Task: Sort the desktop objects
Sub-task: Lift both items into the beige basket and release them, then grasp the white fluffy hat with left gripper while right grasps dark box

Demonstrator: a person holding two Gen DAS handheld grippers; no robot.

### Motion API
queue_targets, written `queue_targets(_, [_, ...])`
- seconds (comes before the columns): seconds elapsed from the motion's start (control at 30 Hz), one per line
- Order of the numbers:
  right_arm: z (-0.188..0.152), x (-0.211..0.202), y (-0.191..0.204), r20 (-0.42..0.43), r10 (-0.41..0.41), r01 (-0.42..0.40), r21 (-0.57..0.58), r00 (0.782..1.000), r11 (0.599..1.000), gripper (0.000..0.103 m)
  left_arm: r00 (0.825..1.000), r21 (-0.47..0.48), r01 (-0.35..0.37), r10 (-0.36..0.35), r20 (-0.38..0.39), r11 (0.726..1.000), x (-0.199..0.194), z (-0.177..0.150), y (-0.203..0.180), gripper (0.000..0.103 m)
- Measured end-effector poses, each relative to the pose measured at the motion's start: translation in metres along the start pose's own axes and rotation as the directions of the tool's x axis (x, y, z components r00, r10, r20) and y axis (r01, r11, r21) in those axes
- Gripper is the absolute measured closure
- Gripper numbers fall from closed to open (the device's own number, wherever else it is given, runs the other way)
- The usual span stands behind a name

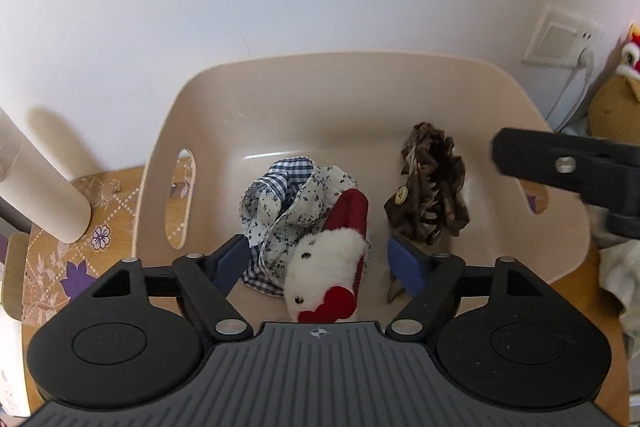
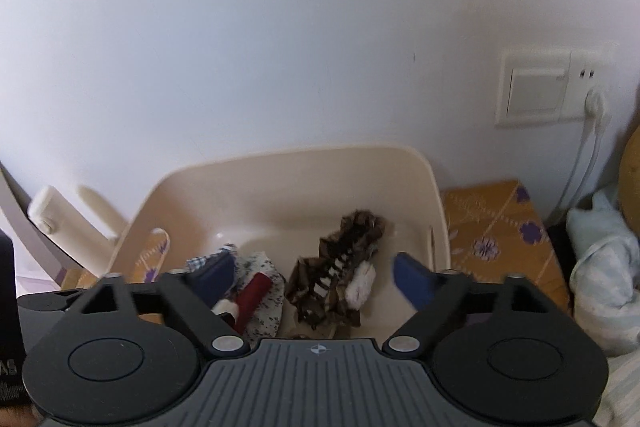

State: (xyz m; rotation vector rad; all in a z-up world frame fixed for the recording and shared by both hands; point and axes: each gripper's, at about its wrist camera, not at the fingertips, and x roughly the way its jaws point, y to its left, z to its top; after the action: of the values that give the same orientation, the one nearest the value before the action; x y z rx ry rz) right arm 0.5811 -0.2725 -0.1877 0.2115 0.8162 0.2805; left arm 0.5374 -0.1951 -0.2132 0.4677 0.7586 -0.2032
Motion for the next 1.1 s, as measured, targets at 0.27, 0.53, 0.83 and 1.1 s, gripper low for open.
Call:
queue_targets(0.27, [-0.011, -0.049, -0.006, 0.156, 0.008, -0.008, -0.004, 0.988, 1.000, 0.000, 0.998, 0.012, 0.007, -0.008, 0.066, 1.000, -0.044, -0.003, 0.013, 0.024])
queue_targets(0.53, [-0.041, -0.077, -0.002, 0.203, 0.003, 0.021, -0.115, 0.979, 0.993, 0.000, 0.999, -0.039, 0.018, -0.016, 0.052, 0.999, -0.077, -0.032, 0.040, 0.022])
queue_targets(0.83, [-0.079, -0.089, -0.008, 0.143, 0.021, -0.007, -0.100, 0.990, 0.995, 0.000, 1.000, -0.100, -0.018, 0.017, -0.007, 0.995, -0.088, -0.084, 0.075, 0.022])
queue_targets(1.1, [-0.115, -0.096, -0.014, 0.048, -0.013, 0.017, -0.087, 0.999, 0.996, 0.000, 0.998, -0.086, -0.041, 0.037, -0.053, 0.995, -0.082, -0.123, 0.091, 0.022])
